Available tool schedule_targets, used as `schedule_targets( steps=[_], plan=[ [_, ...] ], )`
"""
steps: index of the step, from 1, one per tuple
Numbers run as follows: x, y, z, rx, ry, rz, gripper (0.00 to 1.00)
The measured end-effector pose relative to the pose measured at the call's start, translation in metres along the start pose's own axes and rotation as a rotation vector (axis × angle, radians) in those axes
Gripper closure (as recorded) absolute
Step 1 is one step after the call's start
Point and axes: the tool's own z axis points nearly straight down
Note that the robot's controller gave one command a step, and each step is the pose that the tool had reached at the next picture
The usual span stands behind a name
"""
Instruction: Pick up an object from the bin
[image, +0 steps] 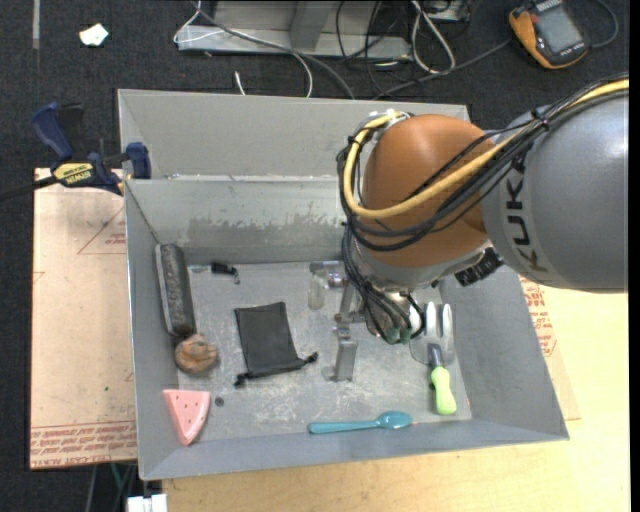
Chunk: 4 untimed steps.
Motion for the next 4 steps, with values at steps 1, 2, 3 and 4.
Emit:
schedule_targets(
  steps=[1,2,3,4],
  plan=[
    [-0.001,-0.001,-0.004,-0.001,-0.008,0.004,0.0],
    [-0.011,0.004,0.046,-0.001,-0.011,-0.161,0.0],
    [-0.036,0.022,0.076,0.0,-0.015,-0.477,0.0],
    [-0.024,0.021,0.089,-0.001,-0.009,-0.313,0.0]
  ],
)
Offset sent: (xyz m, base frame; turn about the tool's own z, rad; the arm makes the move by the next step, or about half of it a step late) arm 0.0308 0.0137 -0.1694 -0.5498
